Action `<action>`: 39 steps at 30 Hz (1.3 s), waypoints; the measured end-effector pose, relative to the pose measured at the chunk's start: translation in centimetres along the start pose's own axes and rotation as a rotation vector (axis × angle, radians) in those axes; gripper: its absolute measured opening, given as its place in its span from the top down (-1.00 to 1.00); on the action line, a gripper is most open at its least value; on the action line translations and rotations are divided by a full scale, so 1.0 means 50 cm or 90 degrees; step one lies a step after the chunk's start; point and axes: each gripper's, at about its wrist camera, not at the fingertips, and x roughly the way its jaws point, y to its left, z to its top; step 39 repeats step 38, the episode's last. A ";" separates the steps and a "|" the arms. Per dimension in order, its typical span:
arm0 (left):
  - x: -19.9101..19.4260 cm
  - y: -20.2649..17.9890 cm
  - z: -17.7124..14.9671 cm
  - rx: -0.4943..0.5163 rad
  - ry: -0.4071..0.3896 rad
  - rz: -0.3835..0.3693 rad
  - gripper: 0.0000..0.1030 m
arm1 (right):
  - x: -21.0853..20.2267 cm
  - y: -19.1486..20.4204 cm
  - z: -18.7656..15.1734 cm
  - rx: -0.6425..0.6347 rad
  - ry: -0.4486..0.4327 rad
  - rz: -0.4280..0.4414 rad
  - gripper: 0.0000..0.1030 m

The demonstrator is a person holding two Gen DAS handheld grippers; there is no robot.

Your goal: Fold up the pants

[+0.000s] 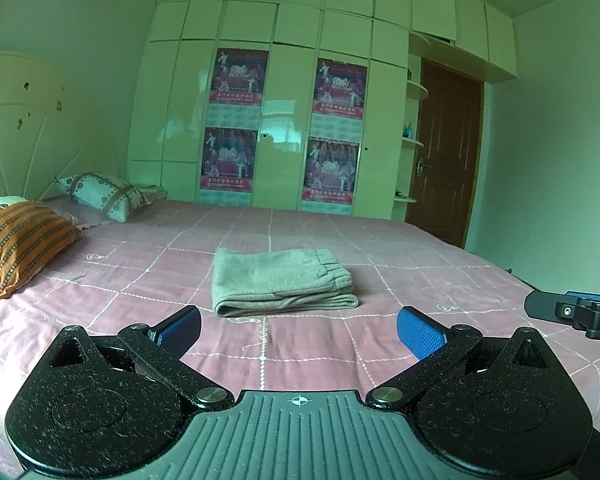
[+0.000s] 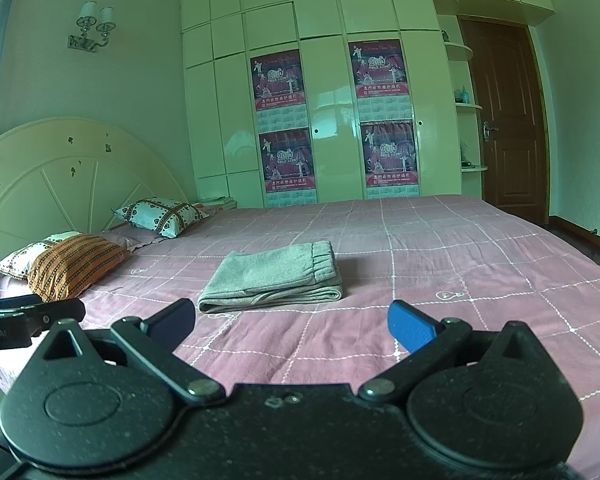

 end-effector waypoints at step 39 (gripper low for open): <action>-0.015 0.008 0.004 0.019 -0.019 0.004 -0.99 | 0.004 -0.009 -0.007 -0.005 0.001 0.003 -0.88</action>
